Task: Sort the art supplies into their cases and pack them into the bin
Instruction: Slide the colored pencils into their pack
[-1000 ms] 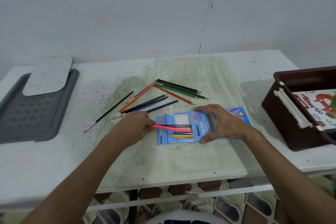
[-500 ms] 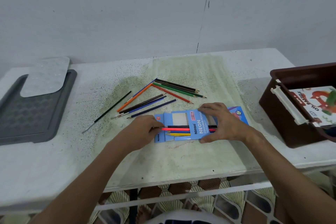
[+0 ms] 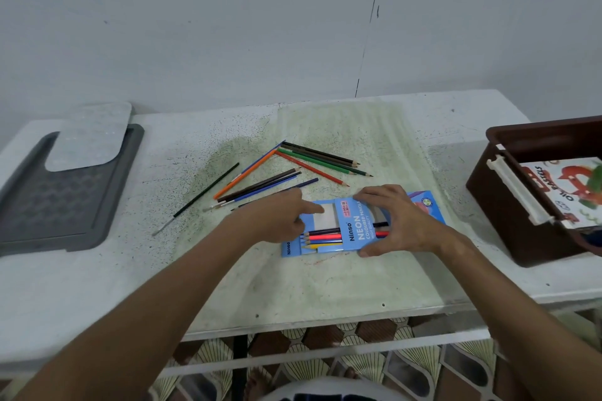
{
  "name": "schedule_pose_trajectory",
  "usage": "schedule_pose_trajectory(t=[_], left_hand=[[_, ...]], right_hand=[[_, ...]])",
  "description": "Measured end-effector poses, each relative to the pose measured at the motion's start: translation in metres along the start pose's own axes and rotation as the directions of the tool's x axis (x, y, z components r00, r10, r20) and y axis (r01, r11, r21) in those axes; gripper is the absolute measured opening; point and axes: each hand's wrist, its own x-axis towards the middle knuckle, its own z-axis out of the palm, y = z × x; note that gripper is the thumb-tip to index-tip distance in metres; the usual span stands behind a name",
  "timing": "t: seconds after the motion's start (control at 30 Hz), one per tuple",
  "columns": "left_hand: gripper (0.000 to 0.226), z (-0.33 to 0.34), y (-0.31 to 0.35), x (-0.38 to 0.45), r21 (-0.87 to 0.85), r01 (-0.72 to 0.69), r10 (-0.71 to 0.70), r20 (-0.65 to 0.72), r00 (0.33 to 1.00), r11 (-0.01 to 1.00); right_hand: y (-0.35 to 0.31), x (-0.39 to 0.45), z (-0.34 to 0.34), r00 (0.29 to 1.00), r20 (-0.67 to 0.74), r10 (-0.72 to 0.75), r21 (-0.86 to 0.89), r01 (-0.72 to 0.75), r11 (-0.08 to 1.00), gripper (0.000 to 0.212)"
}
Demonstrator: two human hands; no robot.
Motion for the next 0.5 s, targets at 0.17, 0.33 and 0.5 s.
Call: schedule_pose_trajectory(t=[0.17,0.33,0.5], left_hand=[[0.031,-0.014,-0.005,0.002,0.025,-0.064,0.064,0.021,0.998,0.998],[0.029,-0.022,-0.014,0.001,-0.044,-0.103,0.103,0.007,0.995,0.994],[0.017,-0.027,-0.015,-0.005,-0.125,-0.072,0.069,-0.029,0.997,0.99]], right_hand=[[0.005,0.0,0.002,1.0,-0.004,-0.008,0.013,0.008,1.0,0.095],[0.004,-0.001,0.0,0.999,0.002,-0.035,0.02,0.035,0.999,0.092],[0.002,0.001,-0.002,0.998,0.023,-0.058,0.024,0.057,0.998,0.087]])
